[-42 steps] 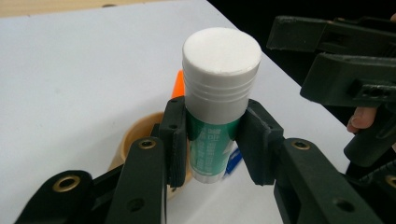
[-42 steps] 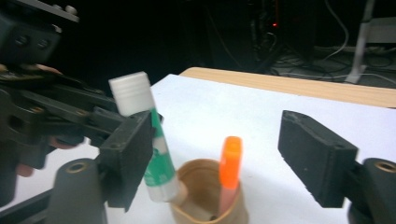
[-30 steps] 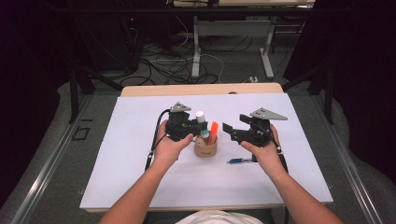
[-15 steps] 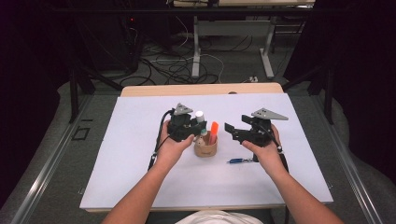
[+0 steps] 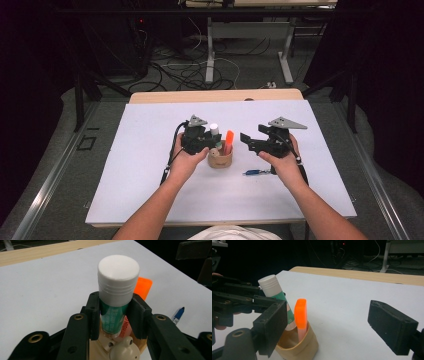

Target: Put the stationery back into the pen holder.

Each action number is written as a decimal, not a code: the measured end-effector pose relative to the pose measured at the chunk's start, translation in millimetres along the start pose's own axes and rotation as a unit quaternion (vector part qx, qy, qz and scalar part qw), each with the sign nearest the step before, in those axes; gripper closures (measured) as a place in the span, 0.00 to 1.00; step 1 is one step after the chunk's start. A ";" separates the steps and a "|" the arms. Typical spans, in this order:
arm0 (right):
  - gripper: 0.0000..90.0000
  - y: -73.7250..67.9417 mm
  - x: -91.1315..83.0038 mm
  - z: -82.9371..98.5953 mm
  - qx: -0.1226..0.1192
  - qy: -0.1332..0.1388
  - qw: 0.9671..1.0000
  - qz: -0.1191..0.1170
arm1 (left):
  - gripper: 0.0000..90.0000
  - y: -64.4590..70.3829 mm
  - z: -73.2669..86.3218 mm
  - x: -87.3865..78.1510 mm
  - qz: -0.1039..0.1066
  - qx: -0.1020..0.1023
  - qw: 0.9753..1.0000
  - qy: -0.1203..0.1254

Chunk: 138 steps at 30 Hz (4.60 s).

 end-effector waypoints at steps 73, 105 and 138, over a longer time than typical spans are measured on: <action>0.17 18.0 0.9 19.1 -0.041 -0.086 0.995 -0.003 | 0.34 0.4 2.7 -46.7 0.012 0.026 0.999 0.034; 0.41 27.4 -24.8 46.0 -0.301 -0.235 0.923 -0.052 | 0.15 -8.5 31.5 -60.5 0.001 0.025 0.999 0.023; 0.68 33.5 -41.9 99.1 -0.520 -0.322 0.784 -0.105 | 0.18 -12.2 42.1 -57.4 -0.009 0.031 0.999 0.018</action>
Point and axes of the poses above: each handheld gripper's, and its own axes: x roughly forward along the jaws, z roughly out of its underside, y roughly to its right, the point moved 8 cm from there along x, roughly forward along the jaws, and after that the axes turned 7 degrees about -x, right-handed, at the moved point
